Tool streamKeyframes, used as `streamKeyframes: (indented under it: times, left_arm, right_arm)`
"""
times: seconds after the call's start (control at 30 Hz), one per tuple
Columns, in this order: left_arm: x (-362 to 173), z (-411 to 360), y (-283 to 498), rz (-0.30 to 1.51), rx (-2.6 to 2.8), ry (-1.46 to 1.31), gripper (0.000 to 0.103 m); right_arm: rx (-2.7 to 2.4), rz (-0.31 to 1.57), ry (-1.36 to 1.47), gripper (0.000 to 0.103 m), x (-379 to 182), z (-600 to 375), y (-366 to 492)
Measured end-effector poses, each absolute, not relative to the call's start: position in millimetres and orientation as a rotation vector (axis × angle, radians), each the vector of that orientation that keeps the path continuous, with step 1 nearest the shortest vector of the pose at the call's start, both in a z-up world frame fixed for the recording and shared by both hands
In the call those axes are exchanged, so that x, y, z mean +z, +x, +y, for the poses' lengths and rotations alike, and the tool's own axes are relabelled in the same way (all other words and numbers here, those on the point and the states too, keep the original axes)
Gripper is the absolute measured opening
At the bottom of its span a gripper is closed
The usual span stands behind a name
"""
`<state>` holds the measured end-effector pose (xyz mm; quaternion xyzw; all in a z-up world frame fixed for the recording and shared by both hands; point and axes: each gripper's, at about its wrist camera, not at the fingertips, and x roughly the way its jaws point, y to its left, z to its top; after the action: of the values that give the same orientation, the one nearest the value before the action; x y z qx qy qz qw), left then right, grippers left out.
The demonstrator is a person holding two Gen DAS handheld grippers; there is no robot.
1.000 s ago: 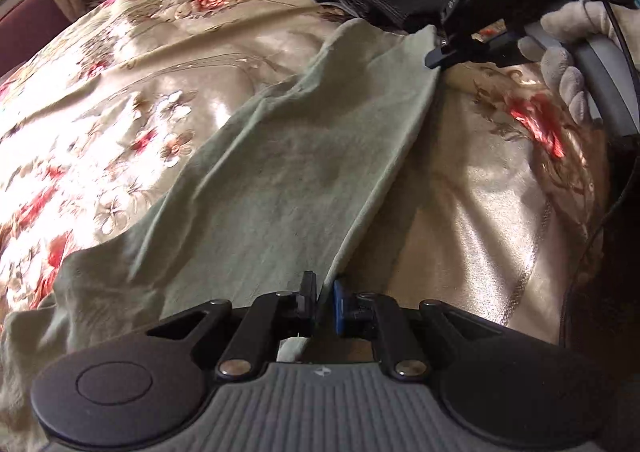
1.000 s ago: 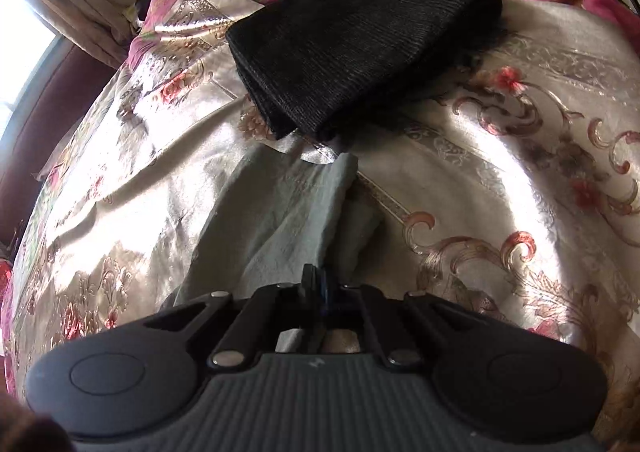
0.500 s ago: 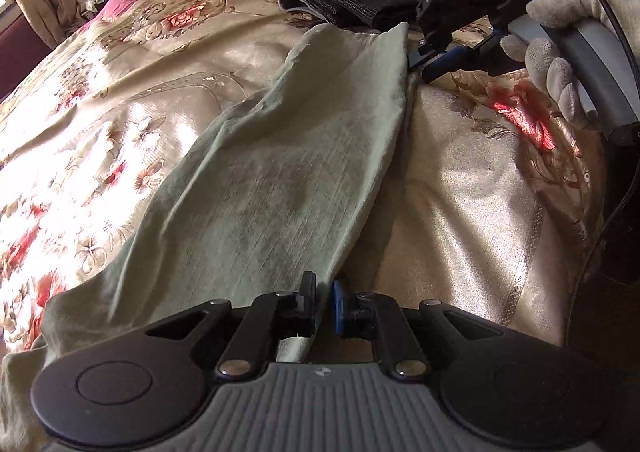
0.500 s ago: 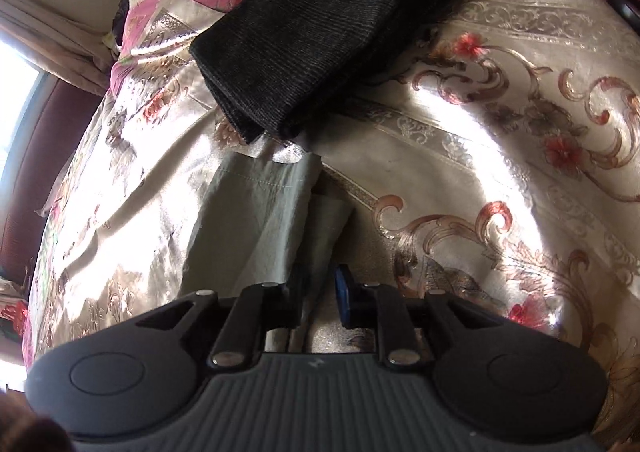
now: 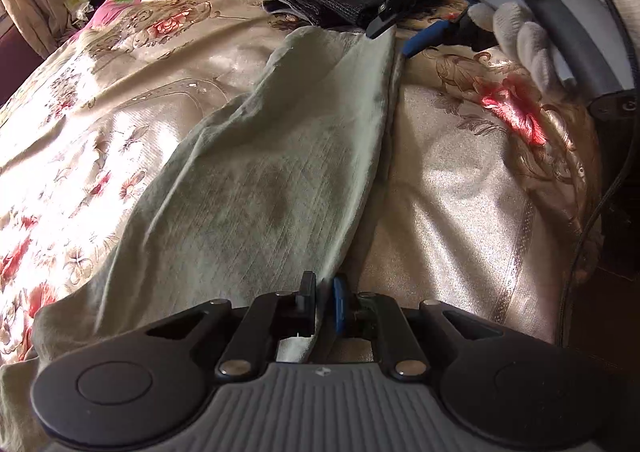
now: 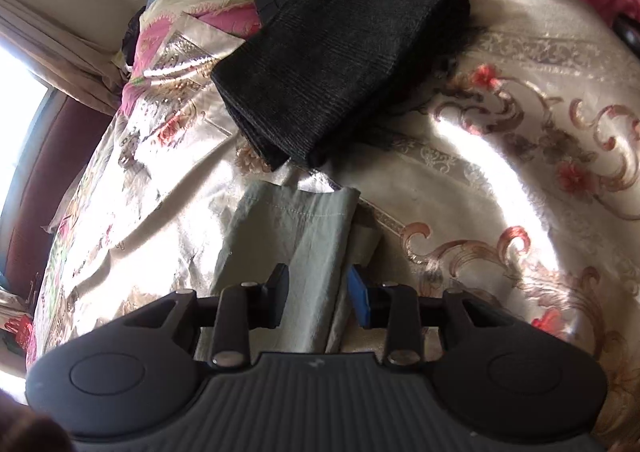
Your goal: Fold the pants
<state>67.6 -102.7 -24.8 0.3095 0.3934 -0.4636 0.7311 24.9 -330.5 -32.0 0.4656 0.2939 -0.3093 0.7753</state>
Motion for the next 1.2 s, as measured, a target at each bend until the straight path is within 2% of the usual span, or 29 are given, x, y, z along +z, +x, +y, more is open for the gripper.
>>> streamKeyframes:
  times: [0.07,0.13,0.17,0.2,0.27,0.37,0.43,0.5,0.57,0.77,0.83,0.97,1.0,1.03,1.07,1.2]
  left_arm:
    - [-24,-102,68,0.869,-1.015,0.672,0.026]
    - [-25,-102,67,0.871,-1.011,0.67,0.026]
    - [-24,-101,67,0.871,-1.01,0.671,0.026]
    - [-24,-102,67,0.871,-1.011,0.673,0.026]
    - [-23,-101,66,0.871,-1.015,0.675,0.026]
    - [-24,-99,66,0.868,-1.019,0.68,0.026]
    - [-26,-100,66,0.871,-1.018,0.682,0.026]
    - [-27,-100,66,0.873,-1.017,0.684,0.026]
    - [-25,-101,68,0.877,-1.015,0.68,0.026]
    - [-13,-93,70,0.875,-1.016,0.649,0.026]
    - [-15,-92,71,0.889,-1.018,0.648,0.026]
    - [-24,-93,69,0.897,-1.014,0.688,0.026]
    - [-24,-93,69,0.892,-1.018,0.69,0.026]
    - [-22,-92,69,0.888,-1.02,0.685,0.026]
    - [-21,-92,70,0.887,-1.021,0.682,0.026]
    - [-16,-91,73,0.871,-1.011,0.669,0.026]
  right_arm:
    - [-0.674,0.657,1.012,0.035,-40,-330,33]
    - [-0.69,0.669,0.991,0.022,-42,-329,35]
    - [-0.7,0.68,0.979,0.008,-41,-329,35]
    - [-0.711,0.691,0.959,0.007,-39,-330,35]
    - [-0.726,0.71,0.903,0.013,-33,-329,32]
    - [-0.715,0.686,0.87,0.013,-27,-328,30]
    - [-0.686,0.708,0.911,0.019,-35,-334,38]
    - [-0.667,0.716,0.991,0.02,-45,-339,41]
    - [-0.681,0.699,0.982,0.005,-42,-336,39]
    - [-0.673,0.604,1.043,0.002,-20,-332,5]
    - [-0.652,0.666,1.028,0.009,-35,-337,11]
    - [-0.644,0.707,1.051,0.013,-49,-339,16]
    - [-0.643,0.687,1.042,0.025,-46,-337,13]
    - [-0.645,0.67,1.048,0.043,-45,-336,8]
    - [-0.645,0.66,1.065,0.047,-45,-335,4]
    - [-0.606,0.615,1.132,0.048,-56,-327,-6]
